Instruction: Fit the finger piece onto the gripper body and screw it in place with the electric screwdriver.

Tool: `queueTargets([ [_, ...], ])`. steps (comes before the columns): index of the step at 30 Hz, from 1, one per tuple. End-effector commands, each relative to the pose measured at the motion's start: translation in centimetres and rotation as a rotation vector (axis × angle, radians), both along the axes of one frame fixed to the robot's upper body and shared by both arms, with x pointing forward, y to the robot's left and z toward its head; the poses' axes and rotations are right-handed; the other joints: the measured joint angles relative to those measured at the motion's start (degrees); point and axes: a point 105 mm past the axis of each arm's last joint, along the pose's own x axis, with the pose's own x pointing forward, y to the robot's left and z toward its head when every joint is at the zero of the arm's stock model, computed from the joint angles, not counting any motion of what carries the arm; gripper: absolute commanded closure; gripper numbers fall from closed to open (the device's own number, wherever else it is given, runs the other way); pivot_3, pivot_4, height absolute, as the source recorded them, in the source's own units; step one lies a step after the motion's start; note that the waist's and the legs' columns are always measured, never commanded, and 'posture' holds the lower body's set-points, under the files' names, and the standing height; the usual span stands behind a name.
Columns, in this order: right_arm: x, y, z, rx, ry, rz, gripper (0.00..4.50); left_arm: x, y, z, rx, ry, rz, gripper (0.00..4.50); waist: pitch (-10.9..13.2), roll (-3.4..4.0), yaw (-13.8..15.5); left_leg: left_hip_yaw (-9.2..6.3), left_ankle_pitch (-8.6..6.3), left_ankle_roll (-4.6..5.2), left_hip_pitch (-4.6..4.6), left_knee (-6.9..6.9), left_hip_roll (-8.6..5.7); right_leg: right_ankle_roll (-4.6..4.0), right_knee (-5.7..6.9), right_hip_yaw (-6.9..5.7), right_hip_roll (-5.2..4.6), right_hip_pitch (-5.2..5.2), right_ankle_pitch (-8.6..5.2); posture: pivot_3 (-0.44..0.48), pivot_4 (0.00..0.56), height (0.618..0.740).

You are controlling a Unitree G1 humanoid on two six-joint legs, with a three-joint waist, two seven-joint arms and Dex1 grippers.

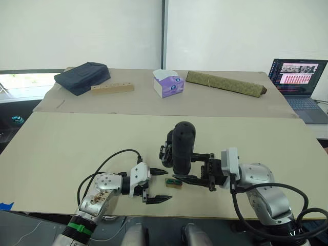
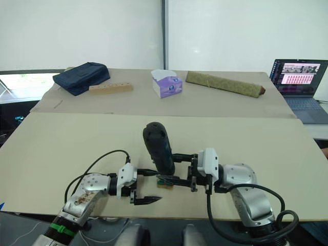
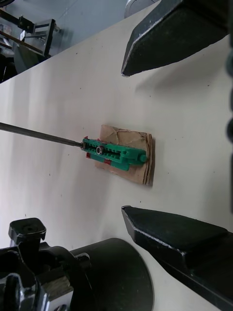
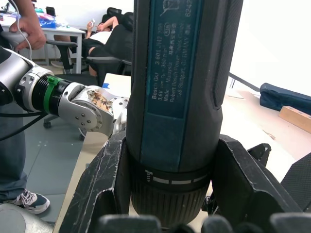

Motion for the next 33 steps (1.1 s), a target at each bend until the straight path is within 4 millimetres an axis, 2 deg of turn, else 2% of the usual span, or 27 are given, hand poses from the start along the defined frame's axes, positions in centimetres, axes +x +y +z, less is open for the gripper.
queueTargets([
  [1, -0.3, 0.1, 1.3, 0.027, -0.058, 0.022, 2.58, -0.9, -0.2, -2.0, 0.031, 0.077, -0.013, 0.00, 0.00, 0.00, 0.01, 0.00, 0.00, 0.00, 0.00, 0.00, 0.00, 0.00, 0.00, 0.00, 0.00, 0.00, 0.00, 0.000, 0.150, 0.740],
  [14, -0.7, 0.1, 2.8, 0.067, -0.077, 0.044, 2.58, -0.2, 0.7, -0.8, -0.020, 0.043, 0.013, 0.00, 0.00, 0.00, -0.10, 0.00, 0.00, 0.00, -0.03, 0.00, 0.02, 0.00, 0.00, 0.00, 0.01, -0.05, 0.00, 0.000, 0.150, 0.740],
  [22, -1.2, 0.0, 4.6, 0.111, -0.078, 0.055, 2.58, -0.3, 1.7, 2.0, -0.097, -0.016, 0.018, 0.00, 0.07, -0.09, -0.72, -0.01, 0.00, 0.00, -0.10, -0.04, 0.08, -0.01, 0.02, -0.02, 0.06, -0.15, 0.00, 0.000, 0.150, 0.740],
  [33, -0.9, -0.9, 8.1, 0.181, -0.097, 0.022, 2.58, -1.4, 4.6, 7.2, -0.217, -0.026, 0.003, 0.00, 0.22, -0.28, -1.41, -0.02, 0.00, 0.00, -0.12, -0.05, 0.15, -0.03, 0.01, -0.02, 0.05, -0.18, 0.01, 0.000, 0.150, 0.740],
])
